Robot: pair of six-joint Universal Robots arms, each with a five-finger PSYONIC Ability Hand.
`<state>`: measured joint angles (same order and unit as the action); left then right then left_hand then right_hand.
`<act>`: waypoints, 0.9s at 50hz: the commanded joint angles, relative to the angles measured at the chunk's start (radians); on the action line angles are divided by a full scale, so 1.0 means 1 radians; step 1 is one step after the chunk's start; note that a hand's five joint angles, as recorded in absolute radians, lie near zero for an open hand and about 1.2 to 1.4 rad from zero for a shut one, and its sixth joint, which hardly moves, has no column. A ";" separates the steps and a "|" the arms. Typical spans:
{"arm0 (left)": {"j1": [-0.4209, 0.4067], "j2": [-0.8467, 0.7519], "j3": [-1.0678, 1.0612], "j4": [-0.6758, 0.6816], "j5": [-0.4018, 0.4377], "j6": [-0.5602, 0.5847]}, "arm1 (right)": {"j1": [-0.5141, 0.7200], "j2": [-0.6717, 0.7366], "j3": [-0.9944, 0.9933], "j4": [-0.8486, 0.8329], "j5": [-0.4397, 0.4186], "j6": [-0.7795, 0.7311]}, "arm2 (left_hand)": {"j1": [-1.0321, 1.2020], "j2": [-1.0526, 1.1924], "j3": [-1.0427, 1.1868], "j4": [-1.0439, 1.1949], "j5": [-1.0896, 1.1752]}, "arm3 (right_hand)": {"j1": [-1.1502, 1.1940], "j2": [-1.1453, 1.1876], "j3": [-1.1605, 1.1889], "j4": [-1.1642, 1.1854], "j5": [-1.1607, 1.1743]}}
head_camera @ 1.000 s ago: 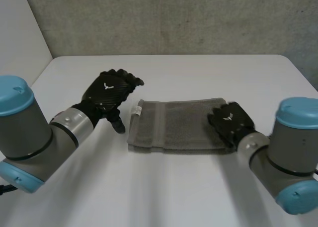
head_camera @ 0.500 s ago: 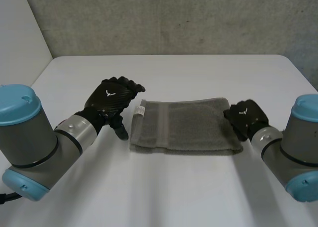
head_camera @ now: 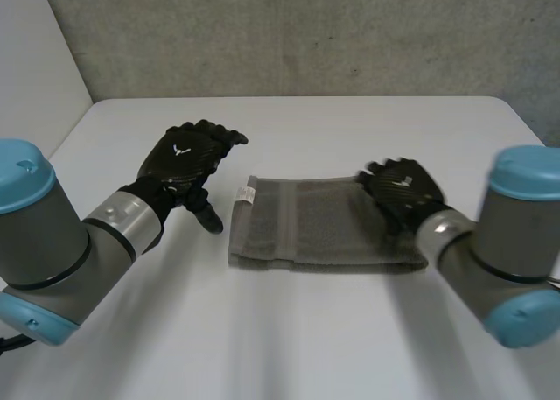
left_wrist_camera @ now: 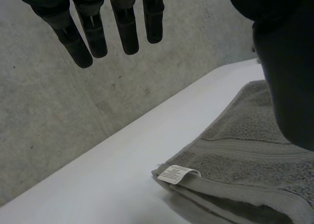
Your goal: Fold the towel.
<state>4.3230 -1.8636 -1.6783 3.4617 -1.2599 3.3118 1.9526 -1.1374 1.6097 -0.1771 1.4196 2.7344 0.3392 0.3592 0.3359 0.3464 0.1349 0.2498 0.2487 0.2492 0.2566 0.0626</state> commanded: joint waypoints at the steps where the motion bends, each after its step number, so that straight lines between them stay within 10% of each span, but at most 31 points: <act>1: 0.003 -0.012 -0.017 0.031 0.000 -0.055 | -0.173 -0.084 0.207 -0.068 -0.131 -0.010 | -0.090 -0.110 -0.087 -0.097 -0.060 | -0.012 -0.011 -0.012 -0.019 0.000; 12: 0.017 -0.012 -0.055 0.089 0.004 -0.144 | -0.224 -0.044 0.257 -0.110 -0.192 -0.001 | -0.137 -0.157 -0.134 -0.145 -0.108 | 0.293 0.294 0.294 0.286 0.306; 19: 0.030 -0.009 -0.080 0.134 0.002 -0.146 | -0.227 -0.030 0.250 -0.136 -0.182 -0.009 | -0.137 -0.157 -0.134 -0.145 -0.108 | 1.122 1.123 1.122 1.115 1.134; 29: 0.043 0.006 -0.067 0.134 0.000 -0.147 | -0.256 -0.045 0.184 -0.130 -0.157 -0.001 | -0.137 -0.157 -0.134 -0.145 -0.108 | 1.147 1.148 1.147 1.140 1.159; 45: 0.081 0.053 -0.020 0.139 0.002 -0.261 | 0.296 0.148 -0.295 -0.049 -0.143 0.245 | -0.135 -0.155 -0.131 -0.142 -0.105 | 1.147 1.148 1.147 1.140 1.159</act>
<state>4.3919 -1.8109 -1.7077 3.5994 -1.2590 3.0873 2.0454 -1.1335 1.4943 -0.2809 1.2795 2.9136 0.2691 0.3593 0.2550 0.2647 0.0798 1.2855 1.3368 1.3385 1.3398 1.1609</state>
